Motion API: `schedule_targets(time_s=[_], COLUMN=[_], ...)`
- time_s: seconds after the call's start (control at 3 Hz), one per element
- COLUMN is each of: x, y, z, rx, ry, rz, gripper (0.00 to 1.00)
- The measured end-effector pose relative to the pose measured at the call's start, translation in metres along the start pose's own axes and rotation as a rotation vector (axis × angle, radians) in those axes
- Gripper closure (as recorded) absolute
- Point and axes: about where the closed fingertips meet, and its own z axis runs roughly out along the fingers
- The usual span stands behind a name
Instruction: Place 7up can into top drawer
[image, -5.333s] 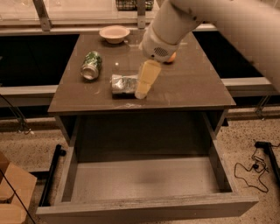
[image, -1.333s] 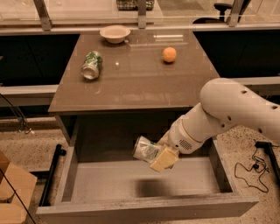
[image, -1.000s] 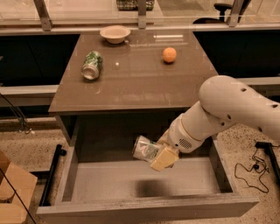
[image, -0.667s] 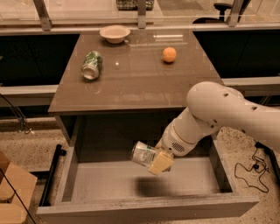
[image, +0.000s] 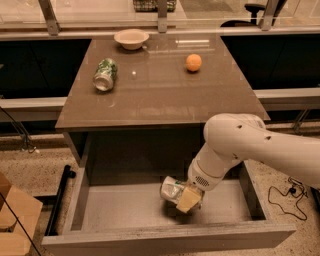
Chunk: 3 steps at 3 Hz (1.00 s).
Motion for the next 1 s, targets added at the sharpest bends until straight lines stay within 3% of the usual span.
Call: schedule_targets(time_s=[0.33,0.67,1.0], x=[0.017,0.024,0.024], y=[-0.001,-0.002,-0.001], z=[0.020,0.036,0.036], rx=[0.002,-0.008,-0.009], ry=[0.055,0.076,0.077], rz=[0.055,0.077,0.076], gripper=[0.72,0.41,0.18])
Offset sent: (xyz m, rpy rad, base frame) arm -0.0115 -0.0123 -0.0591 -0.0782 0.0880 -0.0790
